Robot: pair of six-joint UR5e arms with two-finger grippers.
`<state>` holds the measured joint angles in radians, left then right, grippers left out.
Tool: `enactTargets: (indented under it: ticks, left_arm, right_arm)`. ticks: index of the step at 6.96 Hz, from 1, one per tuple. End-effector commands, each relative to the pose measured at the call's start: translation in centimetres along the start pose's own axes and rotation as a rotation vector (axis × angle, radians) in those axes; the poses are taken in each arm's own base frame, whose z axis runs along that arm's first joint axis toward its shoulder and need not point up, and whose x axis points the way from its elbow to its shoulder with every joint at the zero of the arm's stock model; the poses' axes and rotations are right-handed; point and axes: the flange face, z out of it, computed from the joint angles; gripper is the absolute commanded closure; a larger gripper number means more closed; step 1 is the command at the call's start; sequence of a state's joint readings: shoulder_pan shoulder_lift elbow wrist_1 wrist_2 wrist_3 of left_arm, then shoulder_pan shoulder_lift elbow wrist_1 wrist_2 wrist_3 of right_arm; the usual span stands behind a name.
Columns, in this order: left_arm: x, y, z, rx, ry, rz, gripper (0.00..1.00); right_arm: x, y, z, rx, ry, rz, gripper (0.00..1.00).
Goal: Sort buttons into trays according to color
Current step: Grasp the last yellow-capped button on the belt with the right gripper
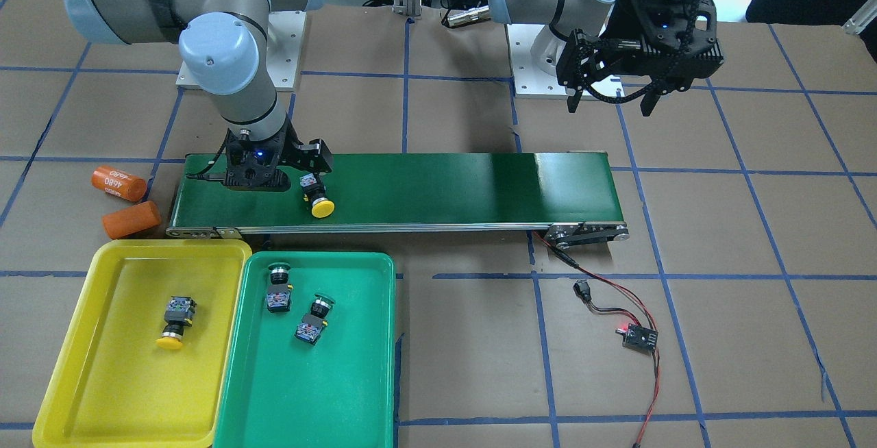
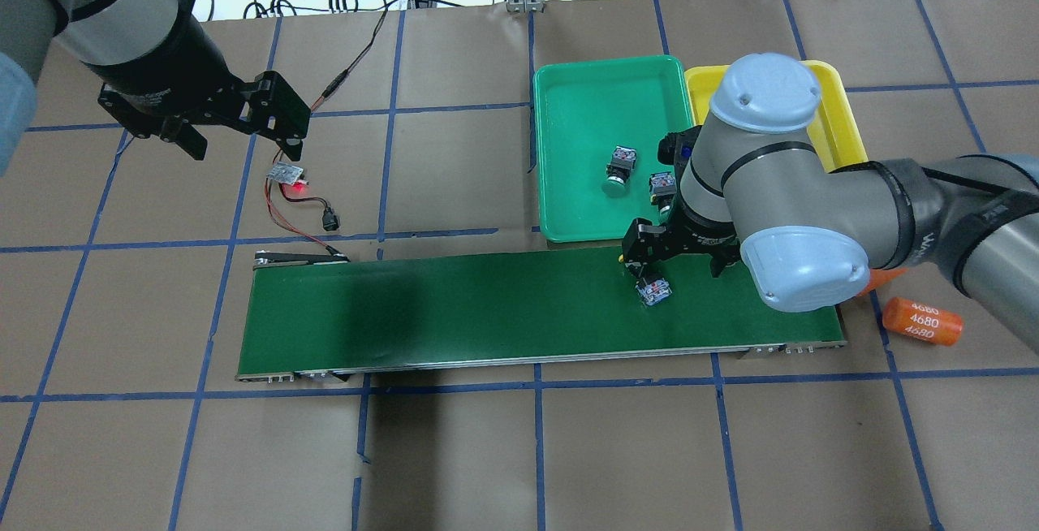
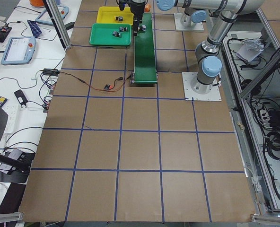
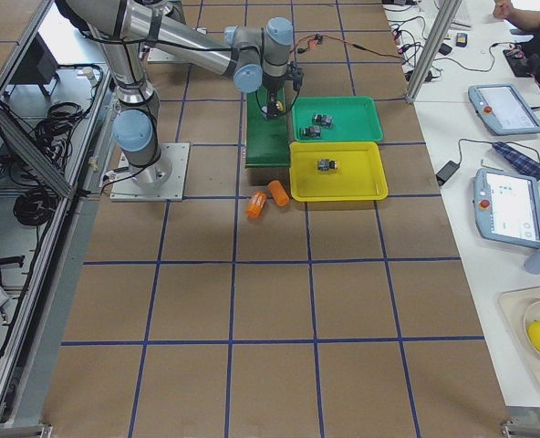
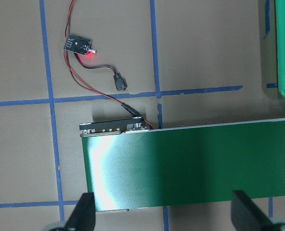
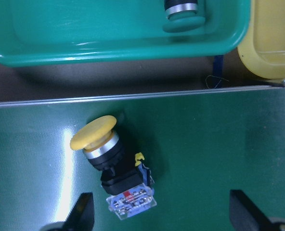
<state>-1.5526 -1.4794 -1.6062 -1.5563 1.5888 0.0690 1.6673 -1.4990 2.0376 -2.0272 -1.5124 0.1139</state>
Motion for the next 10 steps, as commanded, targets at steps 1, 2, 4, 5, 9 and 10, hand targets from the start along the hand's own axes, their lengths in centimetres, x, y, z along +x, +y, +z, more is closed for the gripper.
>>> enactTargets:
  ticks: [1, 2, 4, 5, 9, 10]
  left_arm:
    - [0.0, 0.0, 0.0, 0.0, 0.0, 0.0, 0.0]
    - [0.0, 0.0, 0.0, -0.001, 0.0, 0.0, 0.0]
    - [0.0, 0.2, 0.1, -0.001, 0.0, 0.0, 0.0]
    - [0.0, 0.1, 0.2, -0.003, 0.0, 0.0, 0.0]
    - [0.0, -0.1, 0.2, -0.003, 0.0, 0.0, 0.0]
    - [0.0, -0.1, 0.2, -0.003, 0.0, 0.0, 0.0]
  right_arm:
    - [-0.2, 0.1, 1.0, -0.017, -0.019, -0.01, 0.0]
    - [-0.2, -0.2, 1.9, -0.037, -0.027, -0.015, 0.0]
    - [-0.2, 0.0, 2.4, -0.051, -0.026, -0.046, 0.0]
    - [-0.1, 0.1, 3.4, -0.072, -0.021, -0.045, 0.01]
    - [0.6, -0.5, 3.2, -0.074, 0.025, -0.029, 1.0]
    - [0.8, -1.2, 1.6, -0.044, 0.048, -0.03, 1.0]
